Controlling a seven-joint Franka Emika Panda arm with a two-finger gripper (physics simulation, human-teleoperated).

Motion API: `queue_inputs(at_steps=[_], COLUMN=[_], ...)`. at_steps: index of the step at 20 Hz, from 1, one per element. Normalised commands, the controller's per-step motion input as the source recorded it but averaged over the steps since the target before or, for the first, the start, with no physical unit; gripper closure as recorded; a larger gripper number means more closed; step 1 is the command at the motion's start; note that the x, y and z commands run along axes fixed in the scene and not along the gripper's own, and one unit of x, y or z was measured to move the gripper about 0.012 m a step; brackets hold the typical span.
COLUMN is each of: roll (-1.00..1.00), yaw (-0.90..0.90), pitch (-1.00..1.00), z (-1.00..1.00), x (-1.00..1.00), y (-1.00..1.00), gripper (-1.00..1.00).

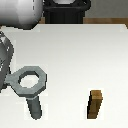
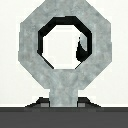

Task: Put the loop with the handle onto the peg.

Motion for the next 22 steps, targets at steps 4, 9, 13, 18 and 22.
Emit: queue_inputs(at_steps=[4, 9, 13, 18, 22], roll=[0.00, 0.00, 0.00, 0.00, 0.00], yaw=[0.00, 0.00, 0.00, 0.00, 0.00], pitch=[0.00, 0.00, 0.00, 0.00, 0.00], z=[-0.25, 0.00, 0.00, 0.00, 0.00], x=[0.00, 0.20, 1.00, 0.60, 0.75], y=[0.00, 0.00, 0.00, 0.00, 0.00], gripper=[1.00, 1.00, 1.00, 1.00, 1.00])
